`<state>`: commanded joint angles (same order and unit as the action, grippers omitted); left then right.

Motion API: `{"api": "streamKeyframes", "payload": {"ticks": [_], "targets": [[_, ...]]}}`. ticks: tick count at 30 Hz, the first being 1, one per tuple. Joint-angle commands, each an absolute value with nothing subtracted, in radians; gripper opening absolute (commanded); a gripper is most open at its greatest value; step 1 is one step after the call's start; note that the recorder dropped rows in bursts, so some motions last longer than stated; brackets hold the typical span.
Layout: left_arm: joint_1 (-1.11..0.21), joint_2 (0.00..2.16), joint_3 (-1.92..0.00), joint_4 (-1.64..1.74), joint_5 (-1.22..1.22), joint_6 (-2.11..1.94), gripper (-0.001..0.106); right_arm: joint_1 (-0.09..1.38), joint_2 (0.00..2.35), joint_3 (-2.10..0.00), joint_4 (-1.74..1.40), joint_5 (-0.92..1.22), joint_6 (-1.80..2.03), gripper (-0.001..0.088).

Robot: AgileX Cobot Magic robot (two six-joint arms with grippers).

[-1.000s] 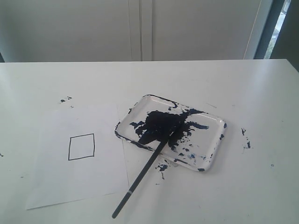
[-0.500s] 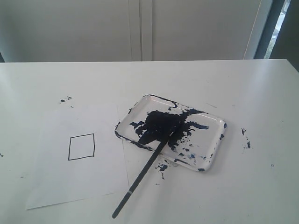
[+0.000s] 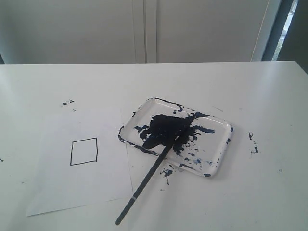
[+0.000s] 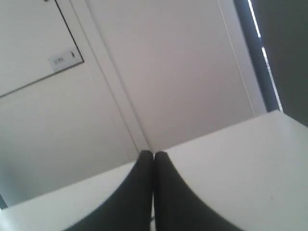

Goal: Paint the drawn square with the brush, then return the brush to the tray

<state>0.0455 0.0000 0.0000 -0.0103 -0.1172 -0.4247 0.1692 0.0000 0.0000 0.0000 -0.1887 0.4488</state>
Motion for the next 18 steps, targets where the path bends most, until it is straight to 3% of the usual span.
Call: {"api": "streamKeyframes", "payload": {"ticks": [13,18], "targets": [[0.045,0.000,0.000,-0.006,-0.083,-0.497,0.011,0.169,0.000,0.000,0.000,-0.248,0.504,0.0000],[0.016,0.000,-0.125,0.009,0.007,-0.468,0.007,0.217,0.000,-0.067,-0.219,-0.204,0.593,0.0000]]}}
